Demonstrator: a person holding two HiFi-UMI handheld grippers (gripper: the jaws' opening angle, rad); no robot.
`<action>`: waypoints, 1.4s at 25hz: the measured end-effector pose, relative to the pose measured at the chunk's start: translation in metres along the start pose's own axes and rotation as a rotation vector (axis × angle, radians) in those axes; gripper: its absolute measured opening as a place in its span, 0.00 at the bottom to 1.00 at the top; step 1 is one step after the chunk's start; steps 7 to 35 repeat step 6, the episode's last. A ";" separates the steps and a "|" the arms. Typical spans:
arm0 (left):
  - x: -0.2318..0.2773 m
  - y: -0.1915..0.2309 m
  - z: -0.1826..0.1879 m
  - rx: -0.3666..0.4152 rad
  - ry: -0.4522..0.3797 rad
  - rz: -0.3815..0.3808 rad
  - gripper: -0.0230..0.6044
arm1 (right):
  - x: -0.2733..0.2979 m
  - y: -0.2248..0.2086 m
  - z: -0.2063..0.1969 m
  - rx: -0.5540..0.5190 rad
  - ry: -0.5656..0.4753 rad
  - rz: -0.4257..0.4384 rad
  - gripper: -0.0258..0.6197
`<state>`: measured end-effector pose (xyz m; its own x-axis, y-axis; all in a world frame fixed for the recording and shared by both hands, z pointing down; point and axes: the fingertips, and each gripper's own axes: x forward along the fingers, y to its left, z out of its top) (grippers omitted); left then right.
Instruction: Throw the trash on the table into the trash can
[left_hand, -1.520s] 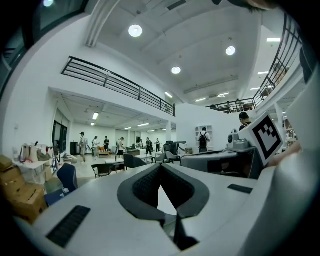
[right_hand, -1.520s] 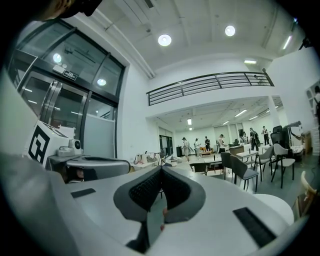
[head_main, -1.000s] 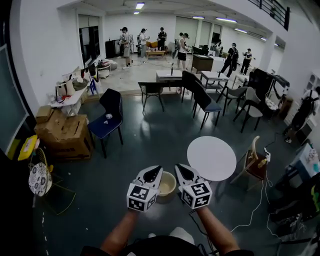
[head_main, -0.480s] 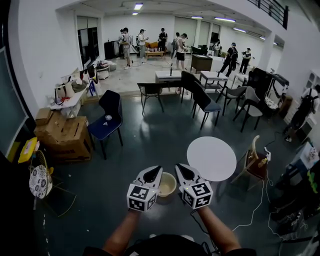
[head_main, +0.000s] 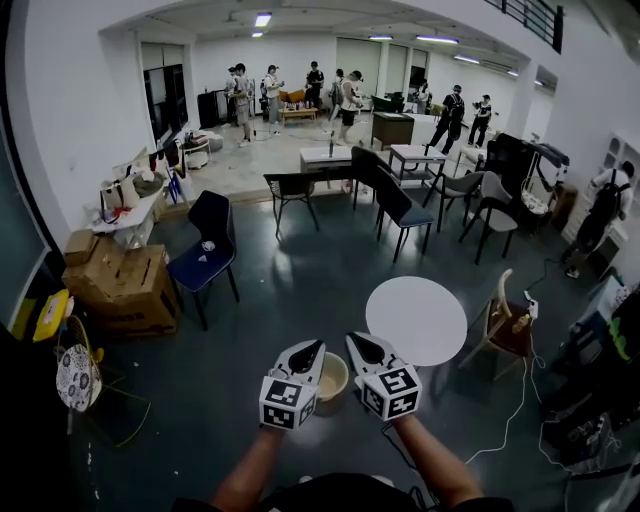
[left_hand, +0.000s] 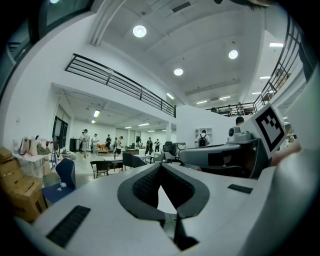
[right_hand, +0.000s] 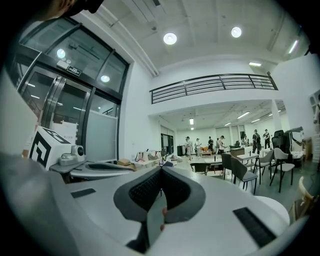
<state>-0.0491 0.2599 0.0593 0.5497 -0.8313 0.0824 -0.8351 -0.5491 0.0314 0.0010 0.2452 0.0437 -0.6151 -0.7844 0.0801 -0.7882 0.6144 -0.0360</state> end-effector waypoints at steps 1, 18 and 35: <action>0.003 -0.002 -0.002 0.000 0.004 -0.004 0.06 | -0.001 -0.002 -0.001 0.003 0.001 -0.002 0.07; 0.008 -0.003 -0.008 -0.036 0.013 -0.023 0.06 | -0.002 -0.009 -0.007 0.010 0.004 -0.006 0.07; 0.008 -0.003 -0.008 -0.036 0.013 -0.023 0.06 | -0.002 -0.009 -0.007 0.010 0.004 -0.006 0.07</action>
